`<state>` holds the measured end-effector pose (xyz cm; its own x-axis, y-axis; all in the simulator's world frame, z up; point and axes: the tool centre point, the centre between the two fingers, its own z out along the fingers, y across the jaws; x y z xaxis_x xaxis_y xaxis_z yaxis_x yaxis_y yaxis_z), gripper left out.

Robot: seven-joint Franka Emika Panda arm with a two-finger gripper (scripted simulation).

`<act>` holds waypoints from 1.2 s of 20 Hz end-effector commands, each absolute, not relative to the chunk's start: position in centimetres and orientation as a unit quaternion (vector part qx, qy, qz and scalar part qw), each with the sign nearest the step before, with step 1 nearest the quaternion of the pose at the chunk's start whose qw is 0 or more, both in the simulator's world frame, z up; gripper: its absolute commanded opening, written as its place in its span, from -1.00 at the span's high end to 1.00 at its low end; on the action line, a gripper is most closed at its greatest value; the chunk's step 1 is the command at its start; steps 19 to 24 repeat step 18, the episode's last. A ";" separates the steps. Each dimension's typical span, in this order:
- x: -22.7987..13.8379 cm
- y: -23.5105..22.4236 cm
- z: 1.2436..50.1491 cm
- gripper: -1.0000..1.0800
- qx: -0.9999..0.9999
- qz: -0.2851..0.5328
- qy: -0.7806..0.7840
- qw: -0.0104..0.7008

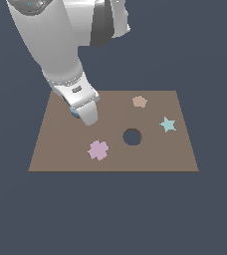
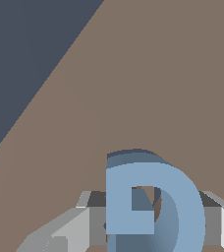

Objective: Insert a designated object into the corresponding slot on a board.

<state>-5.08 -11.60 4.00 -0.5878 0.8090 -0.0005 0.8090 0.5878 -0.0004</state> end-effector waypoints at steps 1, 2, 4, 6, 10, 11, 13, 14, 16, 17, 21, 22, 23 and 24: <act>-5.1 -11.6 4.0 1.00 0.454 0.000 0.891 0.000; -5.1 -11.6 4.0 1.00 0.454 0.000 0.891 0.000; -5.1 -11.6 3.6 1.00 0.453 -0.001 0.891 0.000; -5.1 -11.6 3.2 1.00 0.452 -0.001 0.892 0.000; -5.1 -11.6 3.0 -0.92 0.452 -0.001 0.892 0.000; -5.1 -11.6 3.0 -0.92 0.452 -0.001 0.892 0.000; -5.1 -11.6 3.0 -0.92 0.452 -0.001 0.892 0.000; -5.1 -11.6 3.0 -0.92 0.452 -0.001 0.892 0.000; -5.1 -11.6 3.0 -0.92 0.452 -0.001 0.892 0.000; -5.1 -11.6 3.0 -0.92 0.452 -0.001 0.892 0.000; -5.1 -11.6 3.0 -0.92 0.452 -0.001 0.892 0.000; -5.1 -11.6 3.0 -0.92 0.452 -0.001 0.892 0.000; -5.1 -11.6 3.0 -0.92 0.452 -0.001 0.892 0.000; -5.1 -11.6 3.0 -0.92 0.452 -0.001 0.892 0.000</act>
